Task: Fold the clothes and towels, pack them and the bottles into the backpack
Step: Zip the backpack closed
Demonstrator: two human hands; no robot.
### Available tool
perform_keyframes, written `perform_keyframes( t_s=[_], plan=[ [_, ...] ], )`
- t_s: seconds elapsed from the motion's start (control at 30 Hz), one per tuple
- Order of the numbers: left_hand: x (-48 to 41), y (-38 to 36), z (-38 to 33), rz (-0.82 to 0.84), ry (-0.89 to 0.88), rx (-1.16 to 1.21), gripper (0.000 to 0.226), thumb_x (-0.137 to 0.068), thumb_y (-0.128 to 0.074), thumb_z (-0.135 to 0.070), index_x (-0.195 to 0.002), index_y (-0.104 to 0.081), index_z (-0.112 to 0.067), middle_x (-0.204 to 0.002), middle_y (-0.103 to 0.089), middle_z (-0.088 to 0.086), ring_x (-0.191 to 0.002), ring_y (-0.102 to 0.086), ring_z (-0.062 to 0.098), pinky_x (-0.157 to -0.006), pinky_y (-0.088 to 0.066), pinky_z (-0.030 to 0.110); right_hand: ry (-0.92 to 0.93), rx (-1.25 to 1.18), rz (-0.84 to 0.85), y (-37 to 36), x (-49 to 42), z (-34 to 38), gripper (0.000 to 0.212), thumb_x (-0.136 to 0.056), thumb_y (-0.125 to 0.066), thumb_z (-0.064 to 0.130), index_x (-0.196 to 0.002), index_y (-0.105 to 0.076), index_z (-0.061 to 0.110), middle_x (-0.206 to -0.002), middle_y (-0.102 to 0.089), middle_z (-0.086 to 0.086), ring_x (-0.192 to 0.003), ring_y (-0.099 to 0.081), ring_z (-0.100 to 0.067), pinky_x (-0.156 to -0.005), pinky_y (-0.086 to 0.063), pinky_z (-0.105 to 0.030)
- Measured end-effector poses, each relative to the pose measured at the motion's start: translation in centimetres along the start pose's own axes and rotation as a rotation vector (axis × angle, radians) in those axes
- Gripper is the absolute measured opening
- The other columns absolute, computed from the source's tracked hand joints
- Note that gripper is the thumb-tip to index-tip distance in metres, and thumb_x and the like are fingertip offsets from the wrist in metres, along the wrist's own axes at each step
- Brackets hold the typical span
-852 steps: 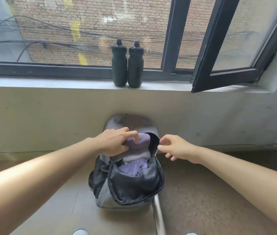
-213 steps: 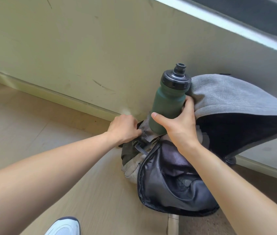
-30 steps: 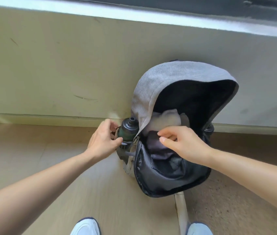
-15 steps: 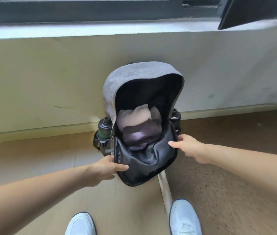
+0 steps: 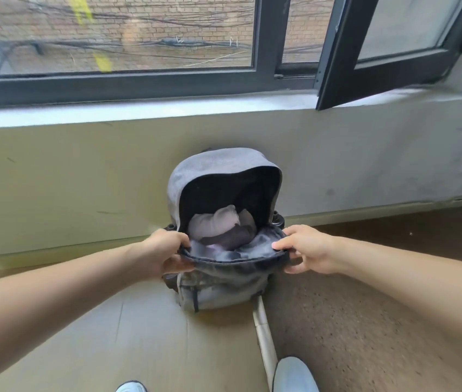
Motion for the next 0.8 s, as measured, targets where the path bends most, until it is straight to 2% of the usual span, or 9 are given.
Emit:
perform_keyframes(
  t_s=[0.1,0.17,0.23,0.3,0.4,0.47,0.53,0.63,0.8],
  plan=[
    [1.1,0.5,-2.4,-0.099,-0.059,0.116,0.009,-0.098,-0.045,0.008,-0.102,-0.053,0.011,-0.089,-0.067,0.027,-0.053,-0.073,0.034,-0.049,-0.062,0.040,0.114,-0.194,0.024,-0.1,2.7,3.3,0.053,-0.098,-0.066,0.016,-0.142,-0.042,0.033,-0.134,-0.059,-0.007,-0.117,-0.063,-0.030,-0.082,-0.060,-0.047],
    [1.4,0.7,-4.0,-0.117,-0.083,0.182,0.019,-0.099,-0.044,0.009,-0.110,-0.058,0.014,-0.094,-0.071,0.029,-0.062,-0.075,0.037,-0.063,-0.065,0.045,0.185,-0.222,0.082,-0.6,4.6,5.8,0.043,-0.099,-0.066,0.023,-0.139,-0.052,0.030,-0.138,-0.057,-0.002,-0.127,-0.053,-0.027,-0.083,-0.060,-0.043],
    [1.8,0.9,-5.5,-0.112,-0.097,0.233,0.021,-0.101,-0.046,0.007,-0.116,-0.059,0.013,-0.103,-0.071,0.027,-0.066,-0.074,0.037,-0.055,-0.064,0.042,0.250,-0.100,0.109,-1.4,5.9,7.7,0.041,-0.094,-0.072,0.019,-0.132,-0.061,0.026,-0.134,-0.054,0.000,-0.126,-0.048,-0.022,-0.086,-0.057,-0.035],
    [2.5,1.0,-7.0,-0.107,-0.126,0.262,0.012,-0.102,-0.051,0.006,-0.109,-0.061,0.009,-0.106,-0.068,0.026,-0.064,-0.071,0.032,-0.042,-0.059,0.035,0.353,0.288,-0.016,-1.8,6.4,9.2,0.054,-0.086,-0.079,0.018,-0.134,-0.058,0.029,-0.133,-0.053,-0.003,-0.116,-0.056,-0.019,-0.090,-0.054,-0.031],
    [2.0,1.2,-8.0,-0.101,-0.160,0.327,0.008,-0.100,-0.056,0.006,-0.104,-0.062,0.009,-0.110,-0.069,0.027,-0.074,-0.072,0.032,-0.051,-0.063,0.034,0.479,0.953,-0.287,-3.7,5.7,11.5,0.074,-0.081,-0.078,0.037,-0.146,-0.043,0.033,-0.151,-0.028,-0.007,-0.133,-0.040,-0.030,-0.104,-0.048,-0.046],
    [1.1,1.3,-8.2,-0.070,-0.177,0.353,0.018,-0.098,-0.059,0.003,-0.115,-0.062,0.010,-0.109,-0.071,0.027,-0.085,-0.074,0.034,-0.065,-0.065,0.035,0.588,1.167,-0.394,-6.1,5.3,13.2,0.064,-0.083,-0.074,0.047,-0.140,-0.049,0.030,-0.149,-0.030,-0.004,-0.134,-0.031,-0.033,-0.103,-0.043,-0.049],
    [0.4,1.4,-8.3,-0.021,-0.190,0.340,0.021,-0.097,-0.060,-0.001,-0.117,-0.062,0.006,-0.104,-0.073,0.025,-0.085,-0.075,0.034,-0.069,-0.065,0.034,0.690,1.337,-0.427,-8.7,4.9,14.5,0.042,-0.090,-0.067,0.048,-0.125,-0.061,0.026,-0.130,-0.051,-0.002,-0.124,-0.037,-0.029,-0.099,-0.038,-0.047],
    [-0.5,2.9,-8.8,-0.032,-0.235,0.231,0.015,-0.100,-0.051,-0.007,-0.107,-0.064,-0.003,-0.098,-0.073,0.021,-0.080,-0.074,0.034,-0.073,-0.064,0.036,0.692,1.302,-0.432,-9.6,3.7,15.7,0.017,-0.100,-0.057,0.038,-0.098,-0.061,0.022,-0.097,-0.059,-0.001,-0.104,-0.050,-0.028,-0.094,-0.035,-0.044],
    [-4.2,6.1,-5.7,-0.179,-0.252,-0.149,0.017,-0.096,-0.052,0.005,-0.085,-0.063,-0.004,-0.088,-0.064,0.020,-0.067,-0.062,0.027,-0.049,-0.056,0.026,0.678,1.170,-0.461,-6.7,-0.2,16.6,0.021,-0.098,-0.062,0.036,-0.092,-0.058,0.016,-0.103,-0.062,-0.004,-0.104,-0.057,-0.031,-0.085,-0.047,-0.043]
  ],
)
Point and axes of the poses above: each hand's wrist, its own x-axis away from the middle knuckle, its own y-axis out of the back of the hand, z = x × y, the point moved 7 cm from there along -x, towards the middle knuckle
